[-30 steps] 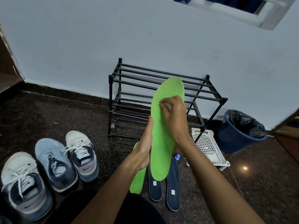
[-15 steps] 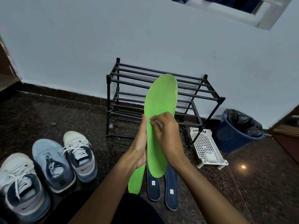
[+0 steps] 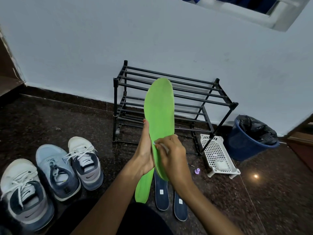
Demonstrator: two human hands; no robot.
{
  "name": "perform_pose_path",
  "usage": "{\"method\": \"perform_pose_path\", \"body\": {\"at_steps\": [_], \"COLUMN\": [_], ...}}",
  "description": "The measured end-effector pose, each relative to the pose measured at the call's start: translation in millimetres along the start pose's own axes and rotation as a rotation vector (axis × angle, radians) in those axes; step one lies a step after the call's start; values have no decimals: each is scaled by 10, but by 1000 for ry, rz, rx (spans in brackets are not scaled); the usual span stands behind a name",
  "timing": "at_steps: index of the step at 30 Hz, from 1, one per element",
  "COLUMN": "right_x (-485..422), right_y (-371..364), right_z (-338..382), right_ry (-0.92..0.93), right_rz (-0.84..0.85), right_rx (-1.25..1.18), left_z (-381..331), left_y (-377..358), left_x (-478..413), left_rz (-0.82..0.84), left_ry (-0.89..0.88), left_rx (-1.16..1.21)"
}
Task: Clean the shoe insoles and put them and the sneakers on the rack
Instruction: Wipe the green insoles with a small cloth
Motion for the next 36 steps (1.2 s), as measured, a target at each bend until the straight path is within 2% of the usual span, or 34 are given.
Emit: {"method": "perform_pose_path", "body": {"at_steps": [7, 18, 27, 31, 36], "right_x": [-272, 152, -17, 194, 346], "right_y": [132, -40, 5, -57, -91], "right_z": [-44, -56, -87, -94, -155], "right_ry": [-33, -46, -45, -31, -109], "right_rz": [-85, 8, -72, 2, 126], "right_rx": [5, -115, -77, -121, -217], "left_z": [-1, -50, -41, -54, -92], "left_y": [-75, 42, 48, 57, 45], "left_x": [33, -16, 1, -11, -20], "left_rz": [27, -22, -39, -34, -31], "left_ry": [-19, -15, -26, -13, -27], "left_rx": [-2, -33, -30, -37, -12]}}
Point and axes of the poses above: each hand's wrist, its own x-axis away from the middle knuckle, its own y-axis out of the back of the hand, z = x × y, the point moved 9 cm from there along -x, towards the middle knuckle, and after that the axes turned 9 degrees about -x, right-handed, at the moved point
